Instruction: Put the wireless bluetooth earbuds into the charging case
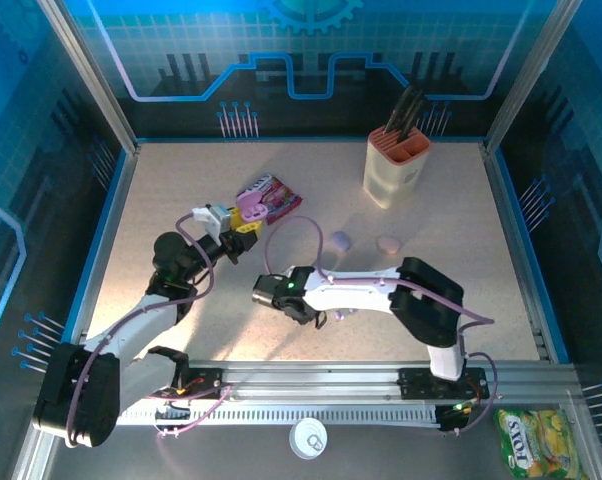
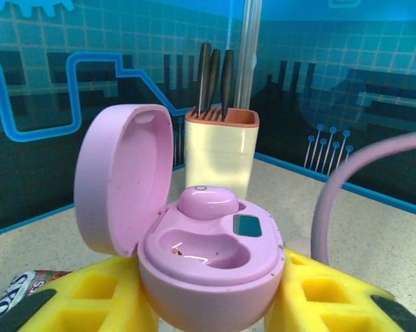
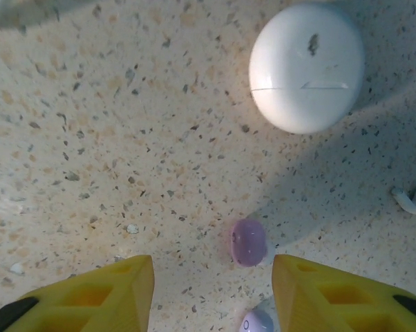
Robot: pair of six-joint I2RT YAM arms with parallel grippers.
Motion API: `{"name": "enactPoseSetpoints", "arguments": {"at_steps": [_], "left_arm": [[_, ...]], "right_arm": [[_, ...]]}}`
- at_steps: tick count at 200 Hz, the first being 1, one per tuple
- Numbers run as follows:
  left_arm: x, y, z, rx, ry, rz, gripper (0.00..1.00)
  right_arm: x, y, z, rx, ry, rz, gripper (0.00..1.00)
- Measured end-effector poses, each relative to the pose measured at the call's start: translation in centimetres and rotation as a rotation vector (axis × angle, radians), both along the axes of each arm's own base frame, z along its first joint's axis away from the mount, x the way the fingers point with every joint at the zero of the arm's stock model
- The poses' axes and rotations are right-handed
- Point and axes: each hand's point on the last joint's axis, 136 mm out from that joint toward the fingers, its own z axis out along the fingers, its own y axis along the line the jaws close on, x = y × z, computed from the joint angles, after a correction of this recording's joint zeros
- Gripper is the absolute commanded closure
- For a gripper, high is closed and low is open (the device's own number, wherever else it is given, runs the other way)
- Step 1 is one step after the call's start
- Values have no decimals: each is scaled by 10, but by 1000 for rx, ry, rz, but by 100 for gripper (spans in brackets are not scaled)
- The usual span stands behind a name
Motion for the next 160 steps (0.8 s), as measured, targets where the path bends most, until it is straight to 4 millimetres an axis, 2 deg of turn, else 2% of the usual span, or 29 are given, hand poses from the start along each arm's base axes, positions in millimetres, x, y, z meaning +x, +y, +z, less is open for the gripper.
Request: {"name": "enactPoseSetpoints", "arguments": {"at_steps": [41,160], "left_arm": [[2,3,-1,1,5,11,63],[5,2,-8,-1,26,4,63]], "right_arm": [[-1,-6,-5,-112,-14,-4,66],[11,-20,-8,-201,-15,-29,72]]}}
